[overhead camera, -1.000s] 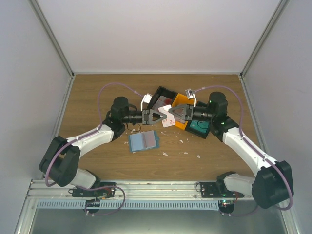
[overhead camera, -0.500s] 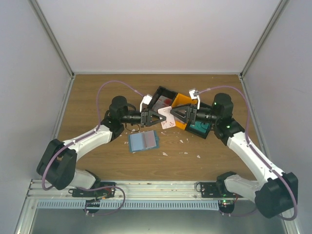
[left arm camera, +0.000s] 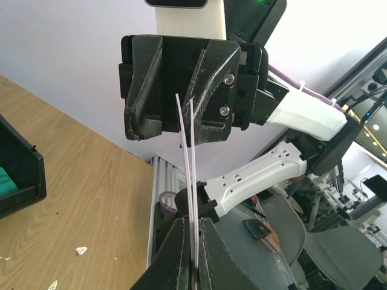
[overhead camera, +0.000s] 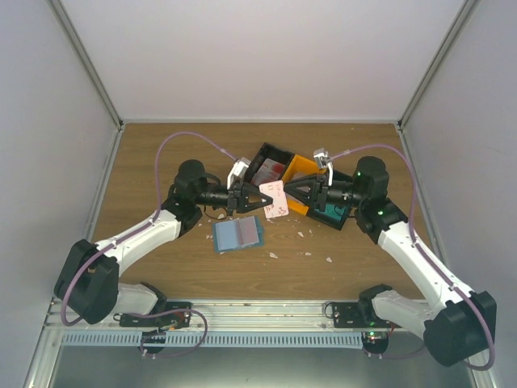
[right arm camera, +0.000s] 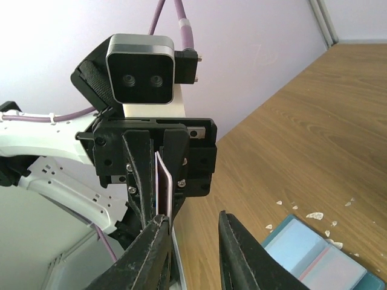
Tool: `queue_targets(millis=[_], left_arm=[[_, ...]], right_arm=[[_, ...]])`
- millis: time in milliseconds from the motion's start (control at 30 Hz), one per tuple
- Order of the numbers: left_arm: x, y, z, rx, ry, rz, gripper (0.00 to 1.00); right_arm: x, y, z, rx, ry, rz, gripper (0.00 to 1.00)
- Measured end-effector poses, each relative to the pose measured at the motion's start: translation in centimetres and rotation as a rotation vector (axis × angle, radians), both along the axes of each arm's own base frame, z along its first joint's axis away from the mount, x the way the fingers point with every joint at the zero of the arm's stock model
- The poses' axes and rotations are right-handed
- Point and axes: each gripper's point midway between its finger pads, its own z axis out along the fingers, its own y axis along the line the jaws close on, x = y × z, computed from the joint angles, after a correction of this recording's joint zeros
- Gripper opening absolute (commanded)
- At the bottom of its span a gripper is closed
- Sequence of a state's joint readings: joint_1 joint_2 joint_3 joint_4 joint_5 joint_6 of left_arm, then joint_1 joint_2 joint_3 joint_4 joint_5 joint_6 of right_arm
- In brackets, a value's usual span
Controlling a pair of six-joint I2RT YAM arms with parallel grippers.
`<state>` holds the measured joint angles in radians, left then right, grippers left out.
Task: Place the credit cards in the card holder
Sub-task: Pick up the credit card from the storage box.
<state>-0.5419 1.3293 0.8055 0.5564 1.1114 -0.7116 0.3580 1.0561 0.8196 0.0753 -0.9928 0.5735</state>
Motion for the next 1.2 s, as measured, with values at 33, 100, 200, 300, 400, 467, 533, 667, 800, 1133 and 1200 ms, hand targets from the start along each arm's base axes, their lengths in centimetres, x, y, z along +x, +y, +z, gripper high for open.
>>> queue_targets(millis=[33, 100, 200, 300, 400, 467, 533, 667, 800, 1133, 1200], left_arm=[[-0.1, 0.0, 0.0, 0.001, -0.004, -0.004, 0.00], [-0.2, 0.0, -0.2, 0.006, -0.004, -0.009, 0.00], [-0.3, 0.0, -0.4, 0.013, -0.010, -0.016, 0.00], [-0.5, 0.0, -0.6, 0.018, -0.014, -0.025, 0.00], [-0.6, 0.0, -0.8, 0.026, 0.001, -0.031, 0.00], [-0.5, 0.0, -1.0, 0.036, 0.027, -0.032, 0.00], [-0.5, 0.0, -1.0, 0.047, 0.055, -0.035, 0.00], [-0.1, -0.4, 0.3, 0.050, 0.077, -0.032, 0.00], [0.5, -0.7, 1.3, 0.052, 0.073, -0.014, 0.00], [0.6, -0.7, 0.7, 0.081, 0.048, -0.007, 0.00], [0.5, -0.6, 0.2, 0.096, 0.048, -0.011, 0.00]], right_arm=[[-0.1, 0.0, 0.0, -0.004, -0.006, 0.006, 0.23], [-0.2, 0.0, -0.2, -0.016, -0.010, 0.012, 0.25], [-0.4, 0.0, -0.4, -0.030, -0.010, 0.025, 0.30], [-0.7, 0.1, -0.5, -0.039, -0.011, 0.048, 0.25], [-0.8, 0.4, -1.0, -0.048, 0.001, 0.080, 0.23], [-0.8, 0.5, -1.2, -0.049, 0.010, 0.103, 0.23], [-0.9, 0.6, -1.3, -0.049, 0.012, 0.114, 0.22], [-2.1, 1.3, -1.4, -0.028, 0.038, 0.186, 0.19], [-2.6, 1.7, -1.8, -0.019, 0.075, 0.226, 0.28], [-1.2, 1.1, -1.5, -0.032, 0.084, 0.102, 0.39], [-1.2, 1.0, -0.8, -0.020, 0.067, 0.089, 0.38]])
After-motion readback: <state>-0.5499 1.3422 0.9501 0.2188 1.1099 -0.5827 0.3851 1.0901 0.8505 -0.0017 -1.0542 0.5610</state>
